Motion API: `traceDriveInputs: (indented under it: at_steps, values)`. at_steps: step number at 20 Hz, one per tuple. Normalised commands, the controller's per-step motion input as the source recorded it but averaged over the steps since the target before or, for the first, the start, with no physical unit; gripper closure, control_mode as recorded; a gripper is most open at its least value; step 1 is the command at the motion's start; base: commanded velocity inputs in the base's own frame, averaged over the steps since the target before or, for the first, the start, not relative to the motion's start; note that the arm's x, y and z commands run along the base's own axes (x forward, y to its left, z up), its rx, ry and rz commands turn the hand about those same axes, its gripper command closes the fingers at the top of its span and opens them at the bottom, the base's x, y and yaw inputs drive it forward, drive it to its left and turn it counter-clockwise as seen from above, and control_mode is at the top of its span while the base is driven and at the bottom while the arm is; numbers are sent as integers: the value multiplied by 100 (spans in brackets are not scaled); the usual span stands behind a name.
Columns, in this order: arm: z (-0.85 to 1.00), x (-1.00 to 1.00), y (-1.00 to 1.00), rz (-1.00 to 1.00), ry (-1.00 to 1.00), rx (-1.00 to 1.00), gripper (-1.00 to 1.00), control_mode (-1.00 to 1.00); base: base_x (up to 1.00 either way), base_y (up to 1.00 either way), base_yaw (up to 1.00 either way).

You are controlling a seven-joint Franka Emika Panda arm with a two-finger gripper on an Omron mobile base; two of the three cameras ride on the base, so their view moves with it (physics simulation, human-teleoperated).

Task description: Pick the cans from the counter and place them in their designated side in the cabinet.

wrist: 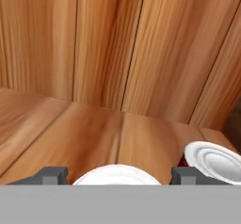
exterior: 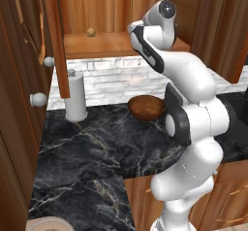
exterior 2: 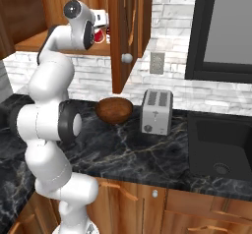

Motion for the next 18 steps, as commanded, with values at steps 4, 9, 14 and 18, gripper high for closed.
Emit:
traceDriveInputs:
  at_steps: [4, 9, 14, 18]
  values:
    - [-1, 31, 0, 0, 0, -3, -100, -100, 0, 0, 0]
    - [0, 35, 0, 0, 0, -2, -100, -100, 0, 0, 0]
    - [0, 24, 0, 0, 0, -2, -100, -100, 0, 0, 0]
    - [1, 10, 1, 0, -4, -2, -100, -100, 0, 0, 0]
